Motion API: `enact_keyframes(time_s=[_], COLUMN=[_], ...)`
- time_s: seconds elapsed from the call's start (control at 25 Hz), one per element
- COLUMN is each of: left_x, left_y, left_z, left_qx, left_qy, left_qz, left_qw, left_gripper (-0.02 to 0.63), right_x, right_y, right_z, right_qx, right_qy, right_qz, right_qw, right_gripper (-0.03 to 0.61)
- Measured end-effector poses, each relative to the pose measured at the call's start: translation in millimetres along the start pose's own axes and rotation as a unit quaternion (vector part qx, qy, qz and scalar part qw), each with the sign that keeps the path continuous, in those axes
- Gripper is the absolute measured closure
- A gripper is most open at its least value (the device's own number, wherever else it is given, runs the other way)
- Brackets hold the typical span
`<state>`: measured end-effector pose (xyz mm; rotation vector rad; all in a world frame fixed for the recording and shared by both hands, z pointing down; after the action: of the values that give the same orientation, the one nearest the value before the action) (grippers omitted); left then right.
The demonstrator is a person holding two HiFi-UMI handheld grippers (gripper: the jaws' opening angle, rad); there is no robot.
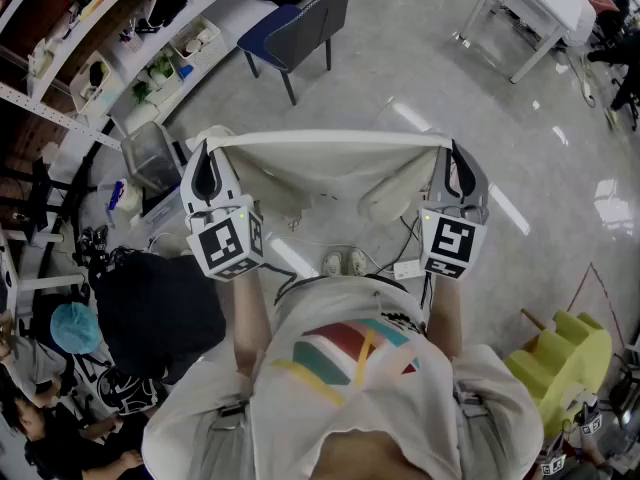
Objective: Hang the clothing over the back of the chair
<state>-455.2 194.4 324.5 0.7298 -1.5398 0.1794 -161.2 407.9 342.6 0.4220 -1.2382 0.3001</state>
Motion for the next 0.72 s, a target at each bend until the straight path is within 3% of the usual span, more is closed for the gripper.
enact_keyframes(time_s=[0.72], left_x=[-10.3], left_y=[-16.3], left_z=[-31.5], left_qx=[0.006], left_qy=[-0.018], left_qz=[-0.012], left_qw=[0.9997], left_gripper=[0.599], right_x=[10.2], right_y=[-11.4], right_z=[-37.2], right_qx=[-0.001], right_qy=[-0.020], right_qz=[-0.021], right_qw=[1.000], right_gripper=[0.569])
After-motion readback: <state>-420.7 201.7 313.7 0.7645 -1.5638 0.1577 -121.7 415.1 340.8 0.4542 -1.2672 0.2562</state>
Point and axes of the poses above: the fingertips, and each gripper's own axes: y backward along the fingers, z to its left, x out of its underside, the point moved 9 cm from there along y, backward along the fingers, and after that the axes turned 14 degrees about -z, right-handed, at the moved point
